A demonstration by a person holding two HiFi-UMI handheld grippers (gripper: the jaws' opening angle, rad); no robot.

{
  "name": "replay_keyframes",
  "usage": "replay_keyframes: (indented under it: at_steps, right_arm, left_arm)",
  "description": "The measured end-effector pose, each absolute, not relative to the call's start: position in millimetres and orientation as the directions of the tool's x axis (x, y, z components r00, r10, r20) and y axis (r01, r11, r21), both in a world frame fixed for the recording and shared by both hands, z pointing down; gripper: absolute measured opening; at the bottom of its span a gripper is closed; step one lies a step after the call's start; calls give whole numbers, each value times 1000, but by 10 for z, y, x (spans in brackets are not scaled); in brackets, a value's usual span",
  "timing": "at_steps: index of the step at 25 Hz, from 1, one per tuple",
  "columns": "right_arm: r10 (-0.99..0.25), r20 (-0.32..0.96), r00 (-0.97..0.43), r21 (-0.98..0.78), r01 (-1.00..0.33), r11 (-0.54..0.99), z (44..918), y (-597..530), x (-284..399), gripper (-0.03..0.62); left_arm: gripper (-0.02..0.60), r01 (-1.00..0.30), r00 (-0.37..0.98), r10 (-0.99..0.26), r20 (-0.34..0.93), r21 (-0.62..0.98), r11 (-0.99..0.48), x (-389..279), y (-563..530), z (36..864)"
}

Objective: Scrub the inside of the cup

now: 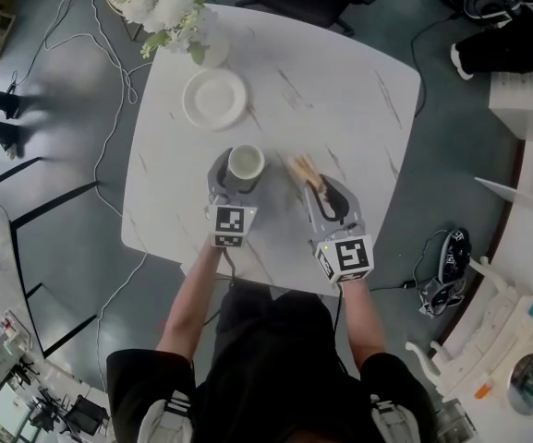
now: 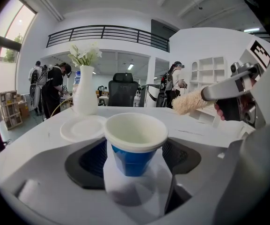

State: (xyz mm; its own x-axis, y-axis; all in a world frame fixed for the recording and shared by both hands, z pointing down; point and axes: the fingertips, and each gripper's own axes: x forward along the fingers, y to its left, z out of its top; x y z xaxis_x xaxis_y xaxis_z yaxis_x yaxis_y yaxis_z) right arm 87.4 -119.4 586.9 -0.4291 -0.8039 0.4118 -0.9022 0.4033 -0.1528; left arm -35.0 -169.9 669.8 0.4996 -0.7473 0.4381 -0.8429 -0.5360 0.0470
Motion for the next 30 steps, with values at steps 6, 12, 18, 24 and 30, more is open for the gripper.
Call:
replay_keyframes:
  at_steps: [6,12,18,24,30]
  right_arm:
    - [-808,404,-428,-150,-903,404,5799,-1158,882,106]
    - [-811,381,-444,-147,-895,421,5655,-1099,852,106]
    - [-814,352,-462,-142,-886,441,5468,-958,831,106]
    - [-822,320,-472,-127,-881,456,5238,-805,809,106]
    - [-834,293,-467,-126,-884,451,4962,-659,894,106]
  left_arm:
    - [385,-839,503,-746,437,38,-543,-362,-1608,6606]
    - [390,-842,492,-748,445,27,-538,-404,-1466,6493]
    - [390,-861,462,-771,438,14,-508,-480,-1282,6279]
    - [371,-872,444,-800,404,-12,-490,-523,-1134,5985]
    - [308,-881,436,-831,345,-27,-473,-539,-914,5475]
